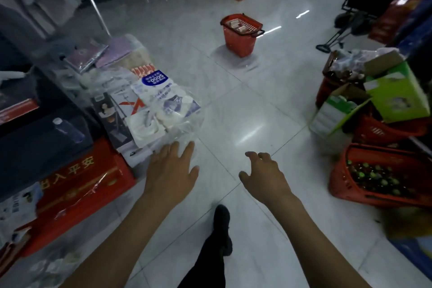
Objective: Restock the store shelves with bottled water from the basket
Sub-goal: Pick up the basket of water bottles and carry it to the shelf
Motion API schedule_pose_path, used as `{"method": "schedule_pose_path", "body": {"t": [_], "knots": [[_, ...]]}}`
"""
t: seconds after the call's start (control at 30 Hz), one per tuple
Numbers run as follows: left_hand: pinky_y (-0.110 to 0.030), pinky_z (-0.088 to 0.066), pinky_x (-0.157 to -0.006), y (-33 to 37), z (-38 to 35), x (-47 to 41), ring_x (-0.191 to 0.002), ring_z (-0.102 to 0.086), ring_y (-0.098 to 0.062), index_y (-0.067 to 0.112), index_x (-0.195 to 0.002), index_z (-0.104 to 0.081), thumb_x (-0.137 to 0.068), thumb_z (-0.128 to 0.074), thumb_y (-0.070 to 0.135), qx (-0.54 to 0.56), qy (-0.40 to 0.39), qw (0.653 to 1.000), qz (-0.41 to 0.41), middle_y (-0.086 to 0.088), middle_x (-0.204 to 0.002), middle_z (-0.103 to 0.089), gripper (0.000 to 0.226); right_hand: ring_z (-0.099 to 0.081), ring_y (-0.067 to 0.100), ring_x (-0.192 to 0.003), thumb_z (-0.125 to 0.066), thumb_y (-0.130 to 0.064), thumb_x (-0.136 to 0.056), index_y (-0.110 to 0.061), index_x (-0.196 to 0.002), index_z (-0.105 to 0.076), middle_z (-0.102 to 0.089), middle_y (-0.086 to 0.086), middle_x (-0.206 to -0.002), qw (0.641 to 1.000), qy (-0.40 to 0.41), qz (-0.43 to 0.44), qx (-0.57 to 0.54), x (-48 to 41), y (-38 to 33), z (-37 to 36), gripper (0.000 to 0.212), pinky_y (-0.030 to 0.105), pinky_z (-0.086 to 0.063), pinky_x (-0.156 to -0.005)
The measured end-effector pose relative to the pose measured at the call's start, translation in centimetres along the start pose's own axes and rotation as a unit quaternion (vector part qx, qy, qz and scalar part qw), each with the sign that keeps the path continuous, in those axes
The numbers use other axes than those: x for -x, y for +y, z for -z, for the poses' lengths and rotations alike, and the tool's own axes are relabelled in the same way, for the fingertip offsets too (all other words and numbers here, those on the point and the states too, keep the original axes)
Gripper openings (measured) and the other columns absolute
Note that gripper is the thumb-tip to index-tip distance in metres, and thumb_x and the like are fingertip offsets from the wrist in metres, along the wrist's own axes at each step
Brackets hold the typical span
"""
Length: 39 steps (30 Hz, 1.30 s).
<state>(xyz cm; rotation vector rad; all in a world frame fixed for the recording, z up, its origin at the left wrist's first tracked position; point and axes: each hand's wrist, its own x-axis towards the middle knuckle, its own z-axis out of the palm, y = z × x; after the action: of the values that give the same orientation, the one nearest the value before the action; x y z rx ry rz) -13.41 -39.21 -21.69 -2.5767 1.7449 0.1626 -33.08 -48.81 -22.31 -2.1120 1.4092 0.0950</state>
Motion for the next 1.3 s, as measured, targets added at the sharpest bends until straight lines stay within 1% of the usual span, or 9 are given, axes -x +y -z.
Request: {"method": "schedule_pose_path", "body": {"t": [0.13, 0.33, 0.53, 0.73, 0.87, 0.97, 1.07, 1.17, 1.3], "knots": [[-0.045, -0.034, -0.108, 1.6, 1.1, -9.7, -0.140, -0.034, -0.031, 0.025, -0.154, -0.027, -0.096, -0.044, 0.049, 0.025, 0.022, 0.999, -0.027, -0.013, -0.155, -0.034, 0.065, -0.042, 0.026, -0.132, -0.049, -0.036, -0.097, -0.024, -0.151, -0.029, -0.033, 0.008, -0.152, 0.999, 0.023, -0.030, 0.003, -7.4, 1.3, 4.3, 0.059, 0.040, -0.042, -0.103], [-0.049, -0.043, -0.101, 3.9, 3.7, -25.1, -0.129, -0.049, -0.037, 0.022, -0.147, -0.043, -0.091, -0.055, 0.048, 0.063, 0.039, 0.996, -0.042, -0.018, -0.144, -0.049, 0.063, -0.042, 0.026, -0.132, -0.050, -0.037, -0.096, -0.025, -0.150, -0.031, -0.036, 0.005, -0.150, 0.997, 0.049, -0.055, 0.024, -19.0, 0.8, 13.8, 0.058, 0.042, -0.042, -0.105], [-0.044, -0.042, -0.100, 7.7, 7.4, -38.8, -0.131, -0.045, -0.033, 0.022, -0.152, -0.032, -0.097, -0.048, 0.044, 0.065, 0.026, 0.990, -0.122, -0.016, -0.147, -0.043, 0.061, -0.046, 0.021, -0.129, -0.055, -0.035, -0.097, -0.023, -0.143, -0.042, -0.043, 0.006, -0.145, 0.989, 0.126, -0.052, -0.061, -28.8, 1.7, 22.3, 0.050, 0.028, -0.037, -0.099], [-0.044, -0.050, -0.088, 11.6, 7.5, -52.6, -0.118, -0.056, -0.034, 0.021, -0.147, -0.043, -0.091, -0.059, 0.041, 0.041, 0.000, 0.985, -0.170, -0.018, -0.139, -0.052, 0.062, -0.049, 0.014, -0.123, -0.056, -0.036, -0.096, -0.027, -0.142, -0.044, -0.044, 0.001, -0.144, 0.983, 0.121, -0.080, -0.110, -39.7, 5.1, 26.2, 0.048, 0.019, -0.032, -0.090], [-0.040, -0.044, -0.096, 15.2, 8.9, -63.6, -0.127, -0.048, -0.028, 0.025, -0.153, -0.029, -0.097, -0.048, 0.044, 0.034, 0.002, 0.983, -0.180, -0.013, -0.148, -0.042, 0.062, -0.051, 0.014, -0.121, -0.056, -0.037, -0.096, -0.027, -0.141, -0.045, -0.044, 0.001, -0.142, 0.986, 0.113, -0.072, -0.100, -49.6, 7.7, 30.9, 0.048, 0.019, -0.033, -0.090], [-0.037, -0.043, -0.099, 16.5, 11.0, -71.3, -0.130, -0.046, -0.026, 0.026, -0.154, -0.025, -0.098, -0.045, 0.045, 0.028, 0.013, 0.987, -0.159, -0.011, -0.150, -0.040, 0.062, -0.051, 0.015, -0.120, -0.055, -0.036, -0.096, -0.027, -0.141, -0.045, -0.045, 0.001, -0.140, 0.987, 0.115, -0.063, -0.088, -57.9, 8.1, 35.1, 0.047, 0.019, -0.031, -0.086], [-0.034, -0.039, -0.104, 15.4, 12.8, -78.6, -0.136, -0.041, -0.023, 0.029, -0.155, -0.020, -0.099, -0.041, 0.047, 0.016, 0.010, 0.993, -0.120, -0.008, -0.155, -0.034, 0.062, -0.052, 0.015, -0.120, -0.053, -0.036, -0.097, -0.027, -0.142, -0.044, -0.046, 0.001, -0.140, 0.992, 0.095, -0.025, -0.081, -66.6, 6.1, 39.0, 0.047, 0.023, -0.038, -0.089], [-0.037, -0.040, -0.104, 12.1, 13.8, -85.2, -0.136, -0.042, -0.025, 0.028, -0.154, -0.022, -0.098, -0.042, 0.048, 0.018, 0.014, 0.998, -0.060, -0.008, -0.155, -0.034, 0.063, -0.051, 0.017, -0.123, -0.053, -0.035, -0.098, -0.025, -0.143, -0.043, -0.045, 0.003, -0.142, 0.995, 0.071, 0.023, -0.074, -75.1, 2.7, 41.8, 0.048, 0.027, -0.039, -0.097], [-0.037, -0.040, -0.105, 6.3, 13.2, -93.0, -0.135, -0.041, -0.025, 0.029, -0.154, -0.020, -0.099, -0.039, 0.049, 0.024, -0.006, 0.999, 0.026, -0.008, -0.155, -0.033, 0.063, -0.050, 0.018, -0.126, -0.054, -0.036, -0.097, -0.025, -0.142, -0.044, -0.046, 0.003, -0.143, 0.995, 0.015, 0.082, -0.047, -86.0, -2.6, 42.8, 0.048, 0.027, -0.039, -0.099]]}}
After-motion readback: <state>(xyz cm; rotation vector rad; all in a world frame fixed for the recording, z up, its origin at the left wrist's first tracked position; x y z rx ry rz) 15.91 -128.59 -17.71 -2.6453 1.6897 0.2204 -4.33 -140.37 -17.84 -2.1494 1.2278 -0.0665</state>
